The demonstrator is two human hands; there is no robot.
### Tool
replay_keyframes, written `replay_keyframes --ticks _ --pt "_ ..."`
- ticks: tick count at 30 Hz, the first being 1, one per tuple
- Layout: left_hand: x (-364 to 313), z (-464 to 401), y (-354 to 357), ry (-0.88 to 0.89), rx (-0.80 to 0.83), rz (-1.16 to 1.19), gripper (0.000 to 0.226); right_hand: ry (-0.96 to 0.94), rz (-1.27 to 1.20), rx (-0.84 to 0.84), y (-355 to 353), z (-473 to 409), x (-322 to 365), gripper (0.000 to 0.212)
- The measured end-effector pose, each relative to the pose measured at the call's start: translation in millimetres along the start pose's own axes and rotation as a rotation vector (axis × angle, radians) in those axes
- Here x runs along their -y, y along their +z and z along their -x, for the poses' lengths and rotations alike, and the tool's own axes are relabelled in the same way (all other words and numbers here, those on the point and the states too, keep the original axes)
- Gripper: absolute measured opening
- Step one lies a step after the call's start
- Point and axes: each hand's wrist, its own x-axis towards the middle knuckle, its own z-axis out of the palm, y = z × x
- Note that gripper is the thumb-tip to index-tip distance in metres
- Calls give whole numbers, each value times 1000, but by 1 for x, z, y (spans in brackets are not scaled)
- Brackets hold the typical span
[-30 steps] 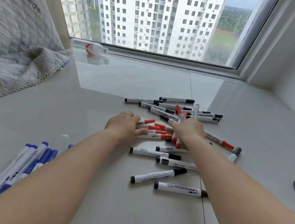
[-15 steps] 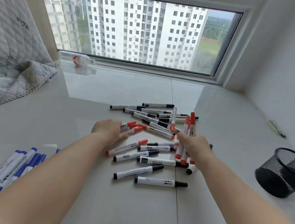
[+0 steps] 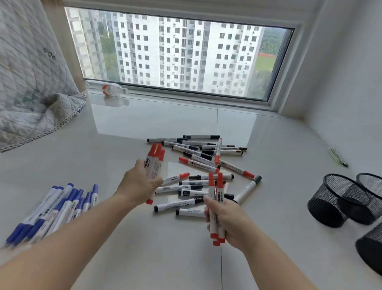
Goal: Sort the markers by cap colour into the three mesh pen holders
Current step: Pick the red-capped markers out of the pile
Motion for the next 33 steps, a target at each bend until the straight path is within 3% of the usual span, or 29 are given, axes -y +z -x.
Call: replay_keyframes --ticks 4,8,13,17,21,25,28,33 --pt "17 58 12 -32 138 105 34 21 179 -8 23 23 -22 14" --pt "24 100 25 -98 122 156 22 -76 421 -150 45 33 -41 15" --pt "22 133 47 -92 63 -44 25 -145 614 -320 62 41 -56 22" --pt "24 140 56 -77 -29 -291 42 -187 861 -378 69 41 -69 33" --pt "31 138 60 -65 -73 -325 68 -217 1120 -456 66 38 -73 43" --pt "30 133 66 -32 -30 -367 64 -211 1276 -482 62 34 -73 49" --pt "24 129 70 -35 4 -334 57 -179 1289 -451 64 29 -69 52" --pt "21 118 59 -71 -45 -100 50 -265 1067 -509 52 29 -65 48"
